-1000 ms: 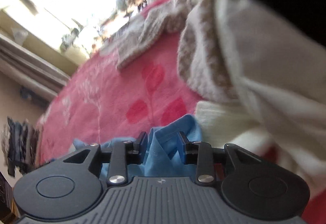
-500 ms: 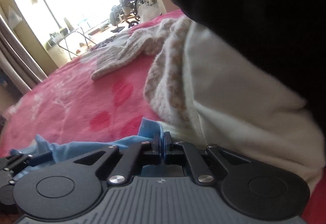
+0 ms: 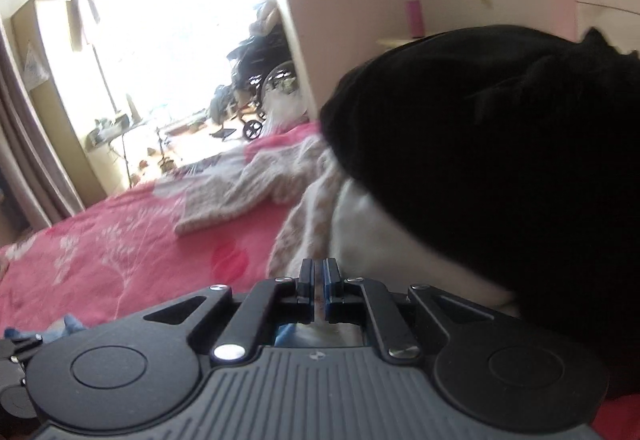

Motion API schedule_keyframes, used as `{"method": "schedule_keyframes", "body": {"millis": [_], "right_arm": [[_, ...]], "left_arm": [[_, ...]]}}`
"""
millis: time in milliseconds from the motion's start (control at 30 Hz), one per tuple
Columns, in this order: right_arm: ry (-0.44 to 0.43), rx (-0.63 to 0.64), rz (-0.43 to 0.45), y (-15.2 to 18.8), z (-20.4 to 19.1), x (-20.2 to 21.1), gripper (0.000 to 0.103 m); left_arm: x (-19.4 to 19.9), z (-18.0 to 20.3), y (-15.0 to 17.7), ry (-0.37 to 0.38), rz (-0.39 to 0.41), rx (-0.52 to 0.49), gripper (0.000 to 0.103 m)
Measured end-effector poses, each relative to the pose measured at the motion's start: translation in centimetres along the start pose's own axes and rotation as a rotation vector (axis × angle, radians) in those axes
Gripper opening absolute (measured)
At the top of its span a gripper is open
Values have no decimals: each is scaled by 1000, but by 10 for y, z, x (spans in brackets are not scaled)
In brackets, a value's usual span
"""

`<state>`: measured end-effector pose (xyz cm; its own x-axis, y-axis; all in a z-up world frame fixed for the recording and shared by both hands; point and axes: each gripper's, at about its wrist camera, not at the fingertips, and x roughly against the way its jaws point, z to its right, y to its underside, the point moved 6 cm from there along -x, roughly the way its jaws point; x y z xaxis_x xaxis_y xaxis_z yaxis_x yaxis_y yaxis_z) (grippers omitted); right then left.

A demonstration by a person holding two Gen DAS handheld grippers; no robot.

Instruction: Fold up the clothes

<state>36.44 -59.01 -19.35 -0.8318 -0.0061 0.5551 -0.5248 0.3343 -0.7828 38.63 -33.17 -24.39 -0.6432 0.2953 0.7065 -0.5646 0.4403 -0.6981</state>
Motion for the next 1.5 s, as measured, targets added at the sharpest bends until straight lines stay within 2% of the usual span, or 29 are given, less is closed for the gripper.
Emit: {"method": "schedule_keyframes", "body": {"millis": [67, 167, 233, 367, 433, 467, 500, 533, 600, 700, 800, 900, 1033, 1200, 1267, 1400, 1500], "right_arm": [[-34, -39, -64, 4, 3, 6, 7], [-113, -88, -220, 27, 6, 17, 12], [-120, -125, -329, 48, 11, 21, 32], [-128, -254, -478, 81, 27, 22, 36], [-147, -311, -515, 91, 31, 20, 37], [-155, -315, -517, 94, 32, 19, 36], [-159, -318, -515, 95, 33, 18, 23], [-160, -319, -507, 94, 33, 18, 5], [-160, -304, -483, 87, 29, 27, 4], [-129, -209, -428, 74, 14, 55, 4], [-64, -140, -485, 90, 12, 58, 5], [-15, -75, -509, 104, 18, 44, 11], [-23, -65, -431, 78, 15, 53, 19], [-71, 183, -291, 25, -28, 45, 19], [-75, 248, -285, 10, -39, 26, 19], [-43, 270, -372, -7, -47, -18, 21], [-31, 213, -443, -10, -42, -40, 26]], "left_arm": [[0, 0, 0, -2, 1, 1, 52], [0, 0, -1, -2, 2, 2, 53], [0, -1, 0, -1, 4, 6, 53], [0, -2, 0, -3, 4, 16, 53], [0, -2, 0, -5, 6, 17, 53], [0, -1, 0, -8, 8, 17, 53], [0, -1, 1, -11, 11, 16, 53], [0, -1, 1, -11, 13, 20, 53], [0, -1, 0, -11, 16, 29, 53], [0, -2, 0, -12, 20, 43, 53], [0, -1, -1, -7, 24, 39, 53], [-2, -1, 0, -8, 25, 43, 53], [-1, 0, 1, -7, 34, 21, 53], [0, -3, 0, 14, 55, 33, 53], [7, -1, -5, 38, 105, 6, 52], [15, 16, -22, 141, 195, -117, 53], [6, 40, -36, 265, 190, -271, 54]]}}
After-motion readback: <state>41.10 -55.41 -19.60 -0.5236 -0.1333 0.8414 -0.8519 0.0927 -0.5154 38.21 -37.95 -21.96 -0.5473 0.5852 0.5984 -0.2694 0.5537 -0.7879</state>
